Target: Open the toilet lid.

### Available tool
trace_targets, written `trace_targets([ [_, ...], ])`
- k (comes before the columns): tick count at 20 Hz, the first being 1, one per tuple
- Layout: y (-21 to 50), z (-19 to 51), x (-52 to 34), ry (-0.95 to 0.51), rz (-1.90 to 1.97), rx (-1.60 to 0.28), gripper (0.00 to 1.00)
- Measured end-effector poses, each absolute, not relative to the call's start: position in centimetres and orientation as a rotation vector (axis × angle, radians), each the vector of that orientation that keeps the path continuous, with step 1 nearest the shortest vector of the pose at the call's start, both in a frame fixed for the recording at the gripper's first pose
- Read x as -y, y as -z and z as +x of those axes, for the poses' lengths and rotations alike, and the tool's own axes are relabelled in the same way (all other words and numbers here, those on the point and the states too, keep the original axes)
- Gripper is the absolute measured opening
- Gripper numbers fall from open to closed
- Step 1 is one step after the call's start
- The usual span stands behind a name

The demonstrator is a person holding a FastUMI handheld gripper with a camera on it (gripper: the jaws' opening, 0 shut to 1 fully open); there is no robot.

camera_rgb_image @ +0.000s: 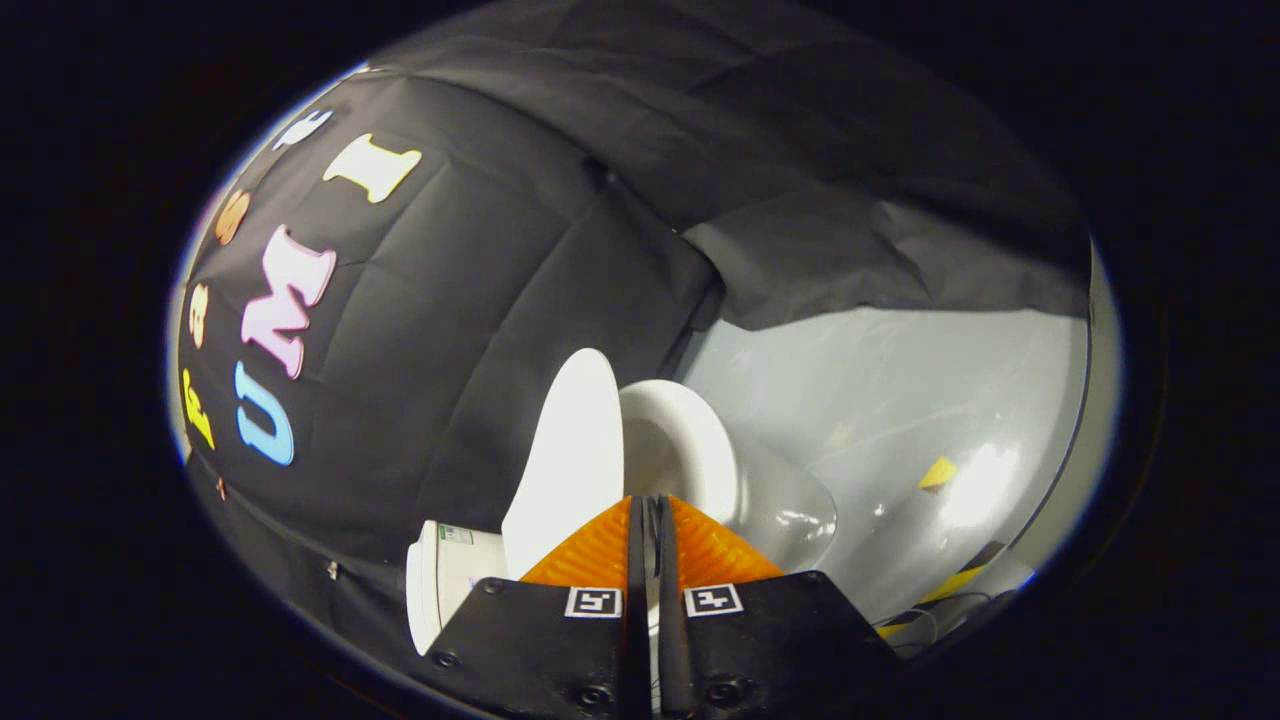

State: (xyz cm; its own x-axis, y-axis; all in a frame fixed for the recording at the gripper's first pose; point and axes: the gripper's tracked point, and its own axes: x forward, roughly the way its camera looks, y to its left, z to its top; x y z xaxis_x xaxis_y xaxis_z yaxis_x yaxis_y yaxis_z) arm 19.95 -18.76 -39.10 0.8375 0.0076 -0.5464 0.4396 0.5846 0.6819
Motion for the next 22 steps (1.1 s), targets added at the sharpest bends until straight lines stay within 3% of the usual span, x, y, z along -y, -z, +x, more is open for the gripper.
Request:
trace_targets([
  [9, 25.1, 21.1, 10.4, 0.149, 0.691, -0.393, 0.08],
  [22, 15.7, 21.0, -3.7, 0.009, 0.447, -0.312, 0.12],
])
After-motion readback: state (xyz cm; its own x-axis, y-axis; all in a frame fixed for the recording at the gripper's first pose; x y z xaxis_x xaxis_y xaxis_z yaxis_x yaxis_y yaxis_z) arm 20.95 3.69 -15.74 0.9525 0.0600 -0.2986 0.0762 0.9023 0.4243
